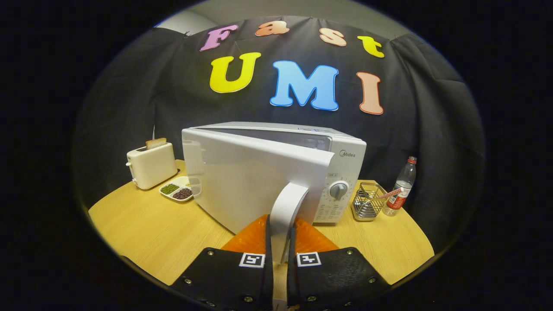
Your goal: Open the microwave, put the food inside, and close the microwave door.
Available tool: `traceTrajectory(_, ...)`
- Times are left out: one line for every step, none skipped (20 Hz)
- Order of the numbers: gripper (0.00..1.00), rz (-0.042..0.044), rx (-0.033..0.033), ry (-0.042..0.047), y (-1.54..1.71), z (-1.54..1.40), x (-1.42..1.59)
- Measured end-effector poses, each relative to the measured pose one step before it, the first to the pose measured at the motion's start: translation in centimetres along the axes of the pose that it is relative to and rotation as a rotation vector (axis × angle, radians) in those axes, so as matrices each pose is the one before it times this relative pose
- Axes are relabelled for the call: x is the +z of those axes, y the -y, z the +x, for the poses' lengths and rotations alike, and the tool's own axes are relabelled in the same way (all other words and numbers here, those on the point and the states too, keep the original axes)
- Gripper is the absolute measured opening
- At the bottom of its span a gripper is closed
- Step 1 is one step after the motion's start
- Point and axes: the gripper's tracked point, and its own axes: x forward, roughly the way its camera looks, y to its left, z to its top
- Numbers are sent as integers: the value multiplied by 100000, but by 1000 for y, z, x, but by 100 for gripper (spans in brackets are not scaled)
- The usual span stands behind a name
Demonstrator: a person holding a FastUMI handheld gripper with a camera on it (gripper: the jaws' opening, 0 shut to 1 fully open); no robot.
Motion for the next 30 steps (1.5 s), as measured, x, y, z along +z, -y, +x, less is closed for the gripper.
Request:
traceTrajectory(13,-91,503,-136,-691,-623,-131)
traceTrajectory(14,-379,827,-219,-715,-508,-146)
traceTrajectory(16,-273,907,-122,-757,-723,-214)
traceTrajectory(16,-339,1079,-162,-813,-574,-102)
traceTrajectory(16,-803,1136,-105,-859,-693,-208)
traceTrajectory(18,-1341,1036,-115,-863,-644,-89)
traceTrajectory(18,-1467,1222,-78,-1007,-611,-160)
traceTrajectory(21,-1212,1584,480,-910,-723,92)
traceTrajectory(21,-917,1831,801,-935,-780,-40)
traceTrajectory(21,-703,2068,1174,-887,-828,141)
traceTrajectory(22,-791,1355,2375,-811,-819,373)
traceTrajectory(26,-598,1911,2218,-754,-902,426)
traceTrajectory(36,-307,2345,1368,-925,-451,77)
traceTrajectory(53,-985,897,845,-564,-865,211)
traceTrajectory(62,-1424,-162,607,-324,-654,9)
traceTrajectory(77,-1085,-318,523,-145,-647,89)
traceTrajectory(80,-351,16,483,-38,-630,132)
traceTrajectory(80,225,-633,417,154,-632,123)
traceTrajectory(80,795,-673,538,155,-692,91)
traceTrajectory(80,1298,-1069,505,336,-678,182)
traceTrajectory(80,1708,-1224,426,386,-550,7)
traceTrajectory(80,1752,-1737,357,648,-487,147)
traceTrajectory(80,1796,-1863,180,711,-475,40)
traceTrajectory(80,1626,-1922,208,821,-388,39)
traceTrajectory(80,1266,-2168,-11,967,-387,-26)
traceTrajectory(80,1094,-2268,-110,1019,-282,-38)
traceTrajectory(80,1263,-2222,-303,1049,-245,-216)
traceTrajectory(80,1687,-1120,-341,680,-65,-109)
traceTrajectory(80,1400,-428,-575,345,138,-137)
traceTrajectory(80,1120,-267,-874,365,319,-10)
